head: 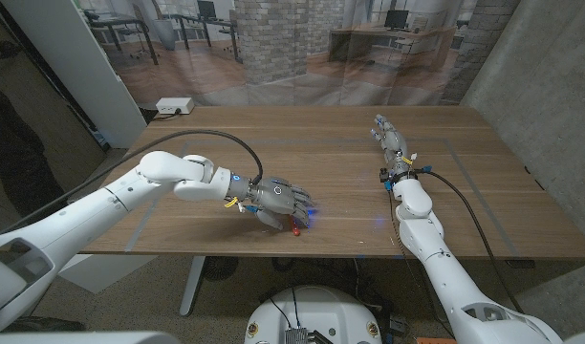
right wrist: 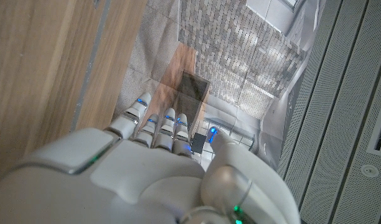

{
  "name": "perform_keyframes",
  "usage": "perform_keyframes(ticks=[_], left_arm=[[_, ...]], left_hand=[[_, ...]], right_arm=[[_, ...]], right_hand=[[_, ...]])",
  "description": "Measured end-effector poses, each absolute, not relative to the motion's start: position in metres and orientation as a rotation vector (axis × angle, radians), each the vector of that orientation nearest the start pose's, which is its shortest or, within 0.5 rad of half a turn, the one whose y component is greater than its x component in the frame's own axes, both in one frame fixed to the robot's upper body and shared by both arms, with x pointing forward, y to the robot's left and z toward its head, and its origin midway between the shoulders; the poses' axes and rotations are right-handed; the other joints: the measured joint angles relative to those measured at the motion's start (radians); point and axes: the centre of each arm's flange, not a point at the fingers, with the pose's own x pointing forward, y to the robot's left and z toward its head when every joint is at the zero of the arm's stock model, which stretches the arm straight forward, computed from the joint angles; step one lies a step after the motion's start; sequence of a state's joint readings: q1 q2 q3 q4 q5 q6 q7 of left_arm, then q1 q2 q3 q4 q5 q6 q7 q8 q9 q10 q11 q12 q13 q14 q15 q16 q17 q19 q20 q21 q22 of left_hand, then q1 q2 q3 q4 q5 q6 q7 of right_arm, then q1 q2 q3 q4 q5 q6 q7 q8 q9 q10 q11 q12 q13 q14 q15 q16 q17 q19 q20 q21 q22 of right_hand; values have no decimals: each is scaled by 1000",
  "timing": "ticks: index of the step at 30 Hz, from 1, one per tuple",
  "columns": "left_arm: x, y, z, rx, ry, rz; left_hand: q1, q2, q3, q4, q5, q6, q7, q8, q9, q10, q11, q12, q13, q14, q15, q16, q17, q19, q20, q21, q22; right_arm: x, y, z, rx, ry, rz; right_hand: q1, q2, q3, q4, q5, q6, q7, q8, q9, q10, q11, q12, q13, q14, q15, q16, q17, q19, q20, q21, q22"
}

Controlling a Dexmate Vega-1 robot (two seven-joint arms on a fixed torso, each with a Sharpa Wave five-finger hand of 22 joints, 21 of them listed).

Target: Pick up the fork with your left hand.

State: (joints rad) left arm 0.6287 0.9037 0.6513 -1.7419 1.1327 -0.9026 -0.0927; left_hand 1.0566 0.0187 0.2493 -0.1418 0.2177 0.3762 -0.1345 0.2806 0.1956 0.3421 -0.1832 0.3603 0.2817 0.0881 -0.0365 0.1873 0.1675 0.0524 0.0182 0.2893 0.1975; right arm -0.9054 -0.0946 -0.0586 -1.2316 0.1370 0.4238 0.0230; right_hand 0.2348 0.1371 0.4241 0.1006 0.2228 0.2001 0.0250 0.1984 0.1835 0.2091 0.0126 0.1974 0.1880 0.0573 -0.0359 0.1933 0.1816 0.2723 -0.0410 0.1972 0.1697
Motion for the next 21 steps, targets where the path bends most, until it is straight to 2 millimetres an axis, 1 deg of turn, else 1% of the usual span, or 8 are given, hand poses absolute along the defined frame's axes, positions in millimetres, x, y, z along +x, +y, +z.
perform_keyframes(ticks=[4, 6, 8, 11, 15, 17, 19, 21], left_arm=[[527, 159, -54, -2963, 1662, 1088], [528, 159, -55, -2958, 1693, 1075], [528, 158, -55, -2951, 1723, 1058], [529, 159, -57, -2943, 1763, 1038], [530, 160, -64, -2932, 1813, 1013], [531, 161, -65, -2924, 1840, 997], [531, 161, -67, -2918, 1860, 989], [531, 161, -73, -2912, 1873, 996]], left_hand=[[25, 3, -4, -9, -7, 63, -7, 22, 0, 56, -5, 19, 8, 51, -1, 2, 0, 35, -9, 11, 0], [35, -2, -4, -9, -11, 84, -11, 27, 0, 74, -12, 25, 9, 67, -1, 2, 0, 44, -16, 18, 0], [48, -4, -8, -12, -12, 107, -12, 37, 0, 96, -12, 33, 13, 86, -1, 2, 0, 58, -16, 18, 0], [60, -8, -8, -13, -12, 136, -15, 48, 0, 121, -16, 40, 18, 113, -3, 2, 0, 65, -23, 26, 0], [66, -14, -12, -17, -12, 174, -18, 61, 2, 159, -14, 61, 28, 144, -3, 6, 0, 75, -22, 26, 0], [73, -13, -14, -15, -11, 195, -17, 71, 2, 184, -17, 73, 35, 161, -3, 10, 1, 80, -25, 31, 3], [74, -13, -18, -11, -11, 218, -16, 78, 2, 207, -19, 85, 42, 181, -3, 10, 3, 90, -23, 33, 5], [79, -13, -18, -11, -18, 239, -15, 87, 2, 231, -18, 96, 49, 200, -4, 10, 3, 101, -27, 38, 5]], right_arm=[[646, -247, -41, 22, -744, 44], [647, -248, -41, 22, -743, 44], [647, -249, -42, 22, -742, 43], [647, -250, -42, 22, -741, 42], [647, -252, -43, 22, -739, 38], [647, -253, -43, 23, -739, 37], [647, -253, -44, 23, -738, 36], [647, -253, -45, 23, -736, 36]], right_hand=[[0, 0, 0, 0, 0, 6, -6, 0, 0, 0, 0, 0, 0, 0, 0, 0, 0, 0, 0, 0, 0], [0, 0, 0, 0, 0, 5, -5, 0, 0, 0, 0, 0, 0, 0, 0, 0, 0, 0, 0, 0, 0], [0, 0, 0, 0, 0, 9, -2, 0, 0, 0, 0, 0, 0, 0, 0, 0, 0, 0, 0, 0, 0], [0, 0, 0, 0, 0, 11, 0, 0, 0, 0, 0, 0, 0, 4, -4, 0, 0, 0, 0, 0, 0], [0, 0, 4, -4, 0, 11, 0, 0, 0, 0, 0, 0, 0, 11, 0, 0, 0, 0, 0, 0, 0], [0, 0, 4, -4, 0, 11, 0, 0, 0, 0, 0, 0, 0, 11, 0, 0, 0, 0, 0, 0, 0], [0, 0, 4, -4, 0, 11, 0, 0, 0, 0, 0, 0, 0, 11, 0, 0, 0, 0, 0, 0, 0], [0, 0, 4, -4, 0, 11, 0, 0, 0, 4, 4, 0, 0, 11, 0, 0, 0, 0, 0, 0, 0]])
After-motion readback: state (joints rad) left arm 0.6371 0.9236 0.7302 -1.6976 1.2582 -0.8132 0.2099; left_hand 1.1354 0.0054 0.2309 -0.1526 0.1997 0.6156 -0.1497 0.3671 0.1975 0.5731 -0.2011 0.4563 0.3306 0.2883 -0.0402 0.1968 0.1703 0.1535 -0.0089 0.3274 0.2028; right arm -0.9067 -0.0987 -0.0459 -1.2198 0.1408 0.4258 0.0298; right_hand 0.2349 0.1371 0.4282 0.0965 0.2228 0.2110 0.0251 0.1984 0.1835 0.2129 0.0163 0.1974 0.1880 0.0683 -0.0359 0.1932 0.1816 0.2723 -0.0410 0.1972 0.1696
